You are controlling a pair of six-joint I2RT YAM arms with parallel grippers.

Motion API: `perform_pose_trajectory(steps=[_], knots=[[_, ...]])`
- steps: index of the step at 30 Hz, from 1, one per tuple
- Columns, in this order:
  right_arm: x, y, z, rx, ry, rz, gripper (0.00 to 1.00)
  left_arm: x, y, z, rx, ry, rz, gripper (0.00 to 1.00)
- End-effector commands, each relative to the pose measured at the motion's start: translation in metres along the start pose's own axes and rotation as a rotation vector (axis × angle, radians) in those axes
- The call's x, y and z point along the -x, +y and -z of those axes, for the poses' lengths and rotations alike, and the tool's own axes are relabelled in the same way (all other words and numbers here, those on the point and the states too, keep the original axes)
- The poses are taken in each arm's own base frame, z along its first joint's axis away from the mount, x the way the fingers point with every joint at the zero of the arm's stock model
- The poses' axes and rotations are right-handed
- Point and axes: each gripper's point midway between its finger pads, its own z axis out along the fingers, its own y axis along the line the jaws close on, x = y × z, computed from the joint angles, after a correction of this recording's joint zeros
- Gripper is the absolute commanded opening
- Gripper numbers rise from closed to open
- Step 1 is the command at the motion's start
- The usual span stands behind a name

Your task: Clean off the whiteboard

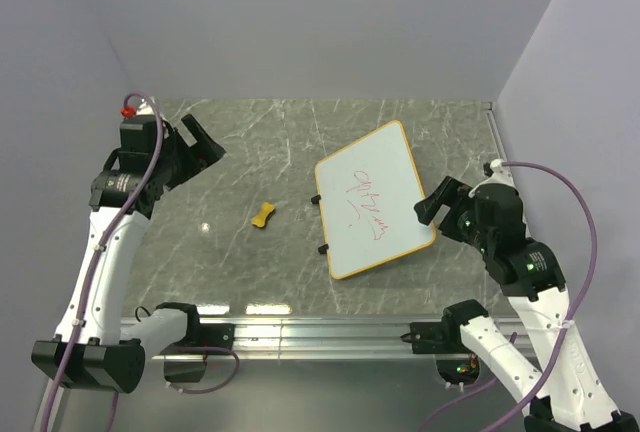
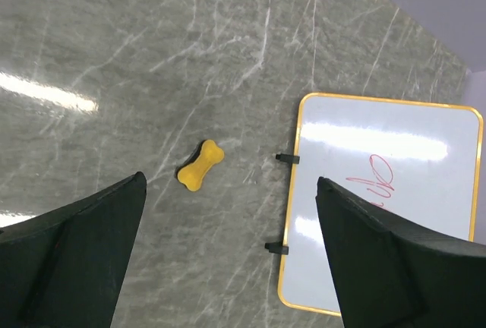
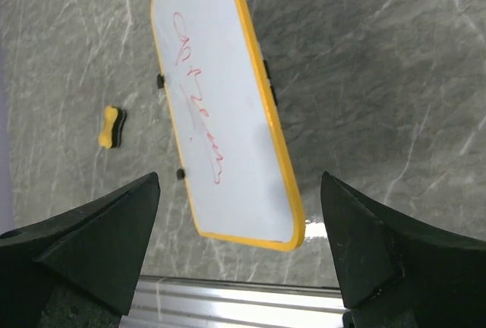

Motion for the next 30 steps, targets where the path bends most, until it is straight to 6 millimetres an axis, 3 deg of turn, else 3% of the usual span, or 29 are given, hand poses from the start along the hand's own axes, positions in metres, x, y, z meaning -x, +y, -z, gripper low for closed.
perform_pose_trajectory(steps=[1,5,9,11,12,15,17,18,20,25,30], knots=[[0.009,0.017,0.017,0.071,-0.005,-0.011,0.93,0.027,-0.008,0.022,0.007,-0.084,-0.06,1.0],[0.003,0.031,0.033,0.179,0.005,-0.014,0.93,0.004,-0.005,0.006,0.016,0.03,-0.039,0.99],[-0.008,0.032,0.041,0.247,-0.007,0.025,0.93,0.009,-0.001,0.003,0.094,0.046,0.013,0.83],[-0.013,0.028,0.042,0.241,0.007,0.059,0.93,0.006,0.001,0.007,0.077,0.025,0.01,0.84],[-0.014,0.027,0.042,0.237,0.015,0.072,0.93,0.011,-0.003,0.007,0.044,-0.017,-0.003,0.91],[-0.013,0.033,0.049,0.258,0.032,0.096,0.93,-0.009,0.015,0.006,0.064,-0.004,-0.001,0.94],[-0.009,0.042,0.052,0.305,0.02,0.12,0.93,-0.029,0.037,-0.003,0.143,0.053,-0.016,0.91],[-0.007,0.044,0.049,0.303,0.025,0.125,0.93,-0.047,0.038,-0.012,0.107,0.118,-0.024,0.88],[0.0,0.045,0.047,0.277,0.019,0.13,0.93,-0.064,0.038,-0.02,0.06,0.166,-0.061,0.88],[0.026,0.038,0.03,0.153,-0.028,0.15,0.93,-0.069,0.047,-0.035,0.041,0.1,-0.08,0.9],[0.036,0.043,0.003,0.093,0.005,0.143,0.92,-0.085,0.057,-0.057,0.053,0.171,-0.128,0.86]])
